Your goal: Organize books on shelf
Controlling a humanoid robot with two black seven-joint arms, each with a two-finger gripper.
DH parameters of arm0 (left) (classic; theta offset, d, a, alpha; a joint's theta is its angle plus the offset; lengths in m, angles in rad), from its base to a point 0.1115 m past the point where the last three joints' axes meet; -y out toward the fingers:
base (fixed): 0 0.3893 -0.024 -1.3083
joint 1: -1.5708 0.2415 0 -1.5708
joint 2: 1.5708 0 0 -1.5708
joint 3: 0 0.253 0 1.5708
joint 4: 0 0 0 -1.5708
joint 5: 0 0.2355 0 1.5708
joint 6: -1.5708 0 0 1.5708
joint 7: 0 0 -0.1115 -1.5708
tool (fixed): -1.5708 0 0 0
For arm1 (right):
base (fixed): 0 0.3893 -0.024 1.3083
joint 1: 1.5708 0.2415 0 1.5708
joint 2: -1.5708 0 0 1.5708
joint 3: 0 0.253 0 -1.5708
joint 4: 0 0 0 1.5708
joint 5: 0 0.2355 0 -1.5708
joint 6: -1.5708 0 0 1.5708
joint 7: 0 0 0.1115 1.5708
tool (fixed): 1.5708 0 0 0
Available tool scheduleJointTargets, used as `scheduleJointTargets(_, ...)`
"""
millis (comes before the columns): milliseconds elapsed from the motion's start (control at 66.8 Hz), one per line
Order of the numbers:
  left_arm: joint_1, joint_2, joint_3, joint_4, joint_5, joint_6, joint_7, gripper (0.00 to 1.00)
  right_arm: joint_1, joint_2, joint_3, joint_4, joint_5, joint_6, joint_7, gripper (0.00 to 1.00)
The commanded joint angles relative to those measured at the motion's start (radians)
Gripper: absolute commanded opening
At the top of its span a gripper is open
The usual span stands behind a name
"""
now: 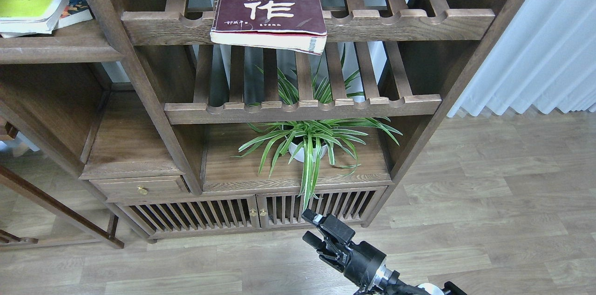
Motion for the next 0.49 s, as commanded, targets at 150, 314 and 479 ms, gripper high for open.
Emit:
scheduleJointTargets(150, -0.016, 0.003, 0.022, -0.127, 0.040, 0.000, 0.000, 0.99, -0.011, 0.000, -0.001, 0.001, -0.004, 0.000, 0.000, 1.00)
scheduleJointTargets(314, -0.017, 0.052, 0.051, -0.224, 0.033, 0.000, 0.000, 0.99, -0.021, 0.000, -0.002, 0.001, -0.007, 0.000, 0.000, 1.00)
scheduleJointTargets(479, -0.011, 0.173, 0.103, -0.336, 0.029, 0.000, 0.000, 0.99, -0.023, 0.000, -0.028, 0.001, -0.006, 0.000, 0.000, 1.00)
